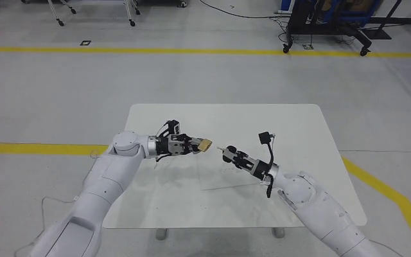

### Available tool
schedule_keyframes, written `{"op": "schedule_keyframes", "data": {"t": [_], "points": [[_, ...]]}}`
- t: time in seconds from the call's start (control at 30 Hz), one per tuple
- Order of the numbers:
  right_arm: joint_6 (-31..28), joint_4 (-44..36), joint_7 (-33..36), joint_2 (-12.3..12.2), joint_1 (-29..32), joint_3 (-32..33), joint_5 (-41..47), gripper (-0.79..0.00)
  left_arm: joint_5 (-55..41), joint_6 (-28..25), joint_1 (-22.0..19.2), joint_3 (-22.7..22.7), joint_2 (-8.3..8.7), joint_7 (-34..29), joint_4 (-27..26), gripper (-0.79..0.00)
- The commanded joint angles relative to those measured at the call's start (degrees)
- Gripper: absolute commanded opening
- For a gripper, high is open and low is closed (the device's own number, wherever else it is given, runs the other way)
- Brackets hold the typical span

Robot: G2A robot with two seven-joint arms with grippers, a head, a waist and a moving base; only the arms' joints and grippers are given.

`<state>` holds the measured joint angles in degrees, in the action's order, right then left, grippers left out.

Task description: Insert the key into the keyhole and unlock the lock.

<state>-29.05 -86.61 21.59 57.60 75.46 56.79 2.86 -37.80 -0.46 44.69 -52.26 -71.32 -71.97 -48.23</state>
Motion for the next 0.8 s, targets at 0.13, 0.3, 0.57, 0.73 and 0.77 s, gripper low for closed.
{"op": "schedule_keyframes", "data": {"t": [0.13, 0.3, 0.57, 0.73, 0.77], "points": [[1.8, -3.0, 0.6, -0.2, 2.9, 1.6, 2.2, -0.785, 5.0, -2.8, 2.4, -1.7, 1.04, 5.9, -4.7, -0.785], [4.7, -3.8, 0.0, 0.3, 2.9, 1.2, 3.4, -0.785, 8.5, -3.7, 4.3, -2.3, 1.63, 8.5, -8.4, -0.785], [-1.0, -0.3, -3.9, 2.2, -0.6, -0.2, 8.5, -0.785, 9.4, -2.2, 5.9, -3.1, 2.04, 8.5, -11.1, -0.785], [0.1, 3.2, -5.2, 3.7, -4.3, -2.8, 7.9, -0.785, 9.7, -1.6, 6.2, -3.1, 2.08, 7.8, -11.6, -0.785], [0.2, 3.9, -5.3, 4.0, -4.9, -3.3, 7.7, -0.785, 9.7, -1.5, 6.2, -3.1, 2.08, 7.7, -11.6, -0.785]]}}
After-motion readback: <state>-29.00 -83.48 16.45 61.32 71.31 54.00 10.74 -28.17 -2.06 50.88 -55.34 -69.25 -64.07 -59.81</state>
